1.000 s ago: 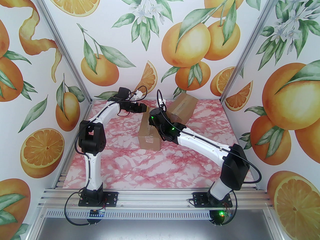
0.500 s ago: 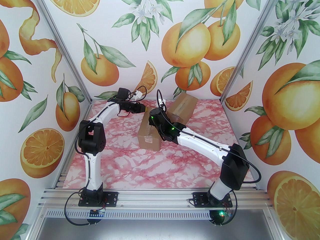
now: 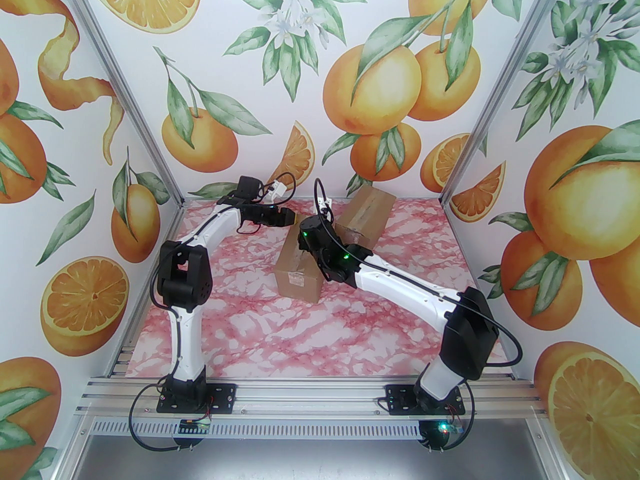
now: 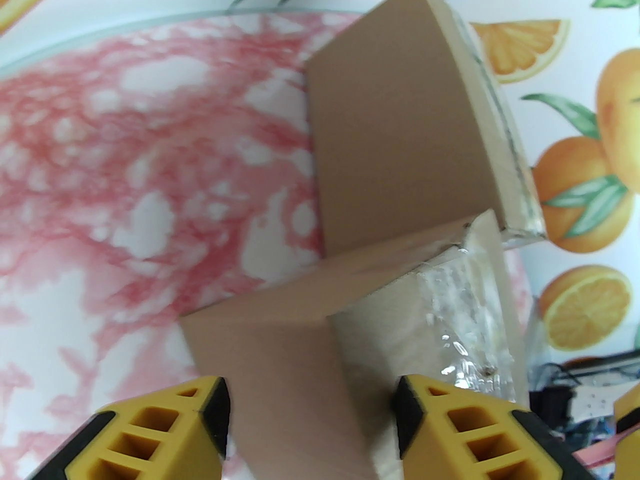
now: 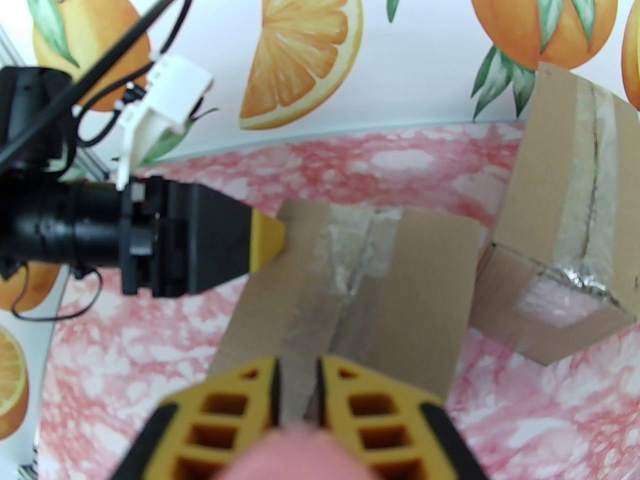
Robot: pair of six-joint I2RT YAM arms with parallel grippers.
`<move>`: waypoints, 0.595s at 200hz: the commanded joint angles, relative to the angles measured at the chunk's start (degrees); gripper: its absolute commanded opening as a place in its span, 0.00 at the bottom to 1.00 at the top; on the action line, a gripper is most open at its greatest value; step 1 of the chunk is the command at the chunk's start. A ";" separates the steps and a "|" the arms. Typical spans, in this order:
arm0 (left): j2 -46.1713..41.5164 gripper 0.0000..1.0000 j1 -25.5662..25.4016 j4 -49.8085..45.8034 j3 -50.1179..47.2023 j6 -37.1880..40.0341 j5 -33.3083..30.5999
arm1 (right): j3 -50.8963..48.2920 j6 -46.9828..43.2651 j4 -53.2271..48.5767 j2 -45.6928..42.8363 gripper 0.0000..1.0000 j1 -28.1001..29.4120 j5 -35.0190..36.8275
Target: Unpack the express box
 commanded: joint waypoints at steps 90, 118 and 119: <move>10.15 0.71 -4.39 2.89 17.47 10.16 0.20 | 3.13 -5.61 -1.96 -5.52 0.00 -1.14 3.54; 9.92 0.69 -4.48 2.72 14.74 10.72 0.47 | 1.40 -7.23 -6.55 -9.32 0.00 -2.99 7.23; 9.89 0.69 -4.48 2.78 14.62 10.75 0.49 | 1.20 -7.28 -6.68 -9.52 0.00 -3.07 7.32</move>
